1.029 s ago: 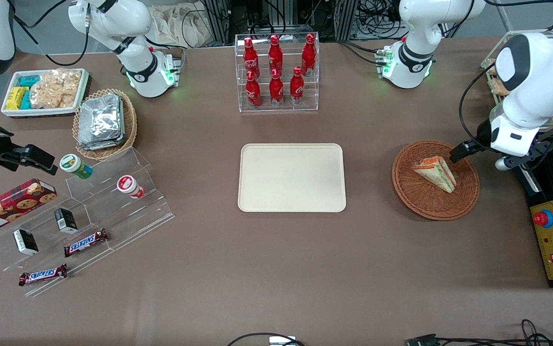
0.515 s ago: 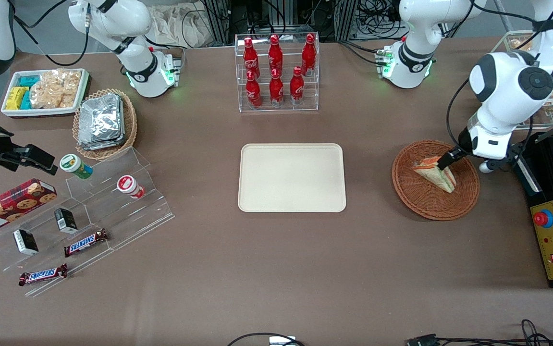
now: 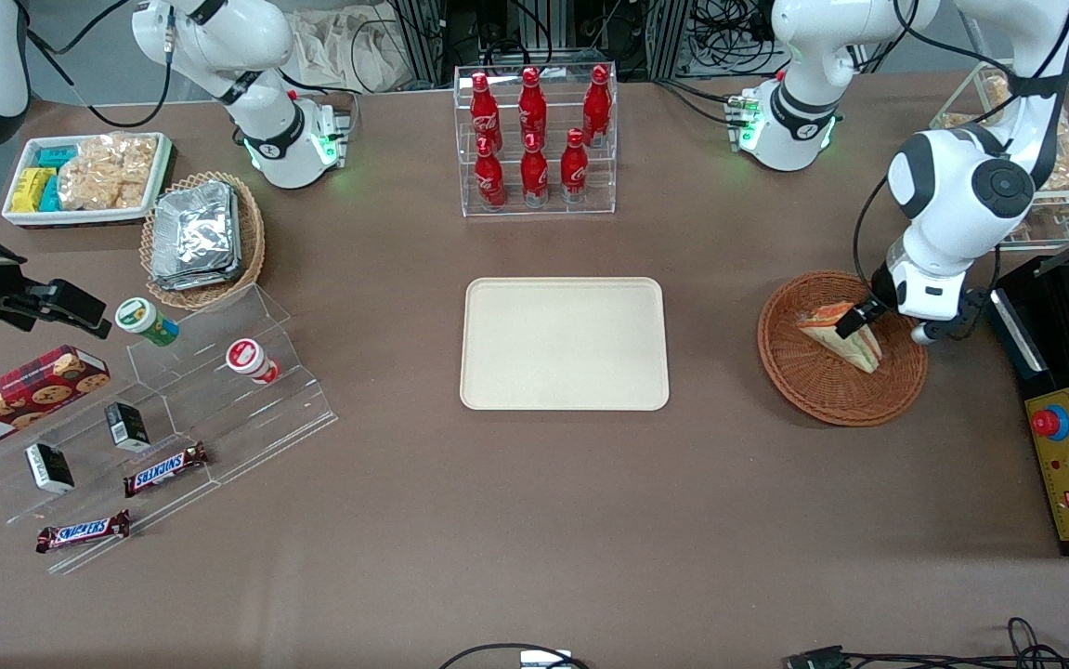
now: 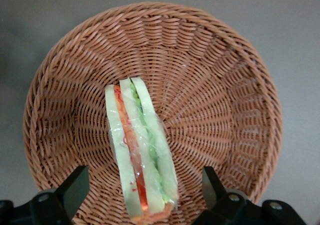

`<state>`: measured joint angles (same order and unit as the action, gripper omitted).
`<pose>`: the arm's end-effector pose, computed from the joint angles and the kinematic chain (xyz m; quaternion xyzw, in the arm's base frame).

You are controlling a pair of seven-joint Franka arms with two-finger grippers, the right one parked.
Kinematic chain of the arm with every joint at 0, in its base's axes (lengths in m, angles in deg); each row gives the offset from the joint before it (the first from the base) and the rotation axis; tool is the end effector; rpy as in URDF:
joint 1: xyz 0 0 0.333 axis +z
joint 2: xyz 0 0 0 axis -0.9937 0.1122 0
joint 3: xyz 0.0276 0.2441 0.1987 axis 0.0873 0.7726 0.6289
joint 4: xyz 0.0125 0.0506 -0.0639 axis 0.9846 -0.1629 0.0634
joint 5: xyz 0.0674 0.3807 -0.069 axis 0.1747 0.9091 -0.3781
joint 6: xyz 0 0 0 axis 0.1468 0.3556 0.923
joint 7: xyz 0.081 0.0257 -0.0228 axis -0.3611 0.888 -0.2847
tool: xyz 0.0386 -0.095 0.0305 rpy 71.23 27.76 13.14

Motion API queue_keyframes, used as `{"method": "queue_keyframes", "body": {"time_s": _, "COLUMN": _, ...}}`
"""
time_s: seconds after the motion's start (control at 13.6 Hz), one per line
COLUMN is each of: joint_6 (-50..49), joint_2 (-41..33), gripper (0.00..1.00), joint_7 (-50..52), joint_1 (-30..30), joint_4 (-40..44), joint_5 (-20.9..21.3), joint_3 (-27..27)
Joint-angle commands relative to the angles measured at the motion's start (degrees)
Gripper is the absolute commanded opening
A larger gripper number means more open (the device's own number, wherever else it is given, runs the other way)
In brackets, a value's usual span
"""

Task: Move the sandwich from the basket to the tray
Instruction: 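Lower the left gripper and close it on the sandwich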

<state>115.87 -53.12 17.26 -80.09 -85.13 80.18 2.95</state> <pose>0.4550 0.0143 0.2857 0.9569 0.2891 0.0245 0.0132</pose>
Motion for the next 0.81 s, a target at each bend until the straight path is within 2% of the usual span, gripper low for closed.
{"method": "queue_keyframes", "body": {"time_s": 0.0, "joint_6": 4.22, "joint_2": 1.03, "gripper": 1.00, "joint_7": 1.49, "joint_1": 0.32, "joint_4": -1.90, "joint_5": -0.55, "joint_3": -0.21}}
{"method": "queue_keyframes", "body": {"time_s": 0.59, "joint_6": 14.61, "joint_2": 6.83, "gripper": 0.98, "joint_7": 3.78, "joint_1": 0.14, "joint_4": -4.89, "joint_5": -0.55, "joint_3": -0.21}}
{"method": "queue_keyframes", "body": {"time_s": 0.66, "joint_6": 14.61, "joint_2": 6.84, "gripper": 0.79, "joint_7": 3.96, "joint_1": 0.14, "joint_4": -4.89, "joint_5": -0.55, "joint_3": -0.29}}
{"method": "queue_keyframes", "body": {"time_s": 0.74, "joint_6": 14.61, "joint_2": 6.84, "gripper": 0.39, "joint_7": 4.05, "joint_1": 0.05, "joint_4": -4.89, "joint_5": -0.55, "joint_3": -0.29}}
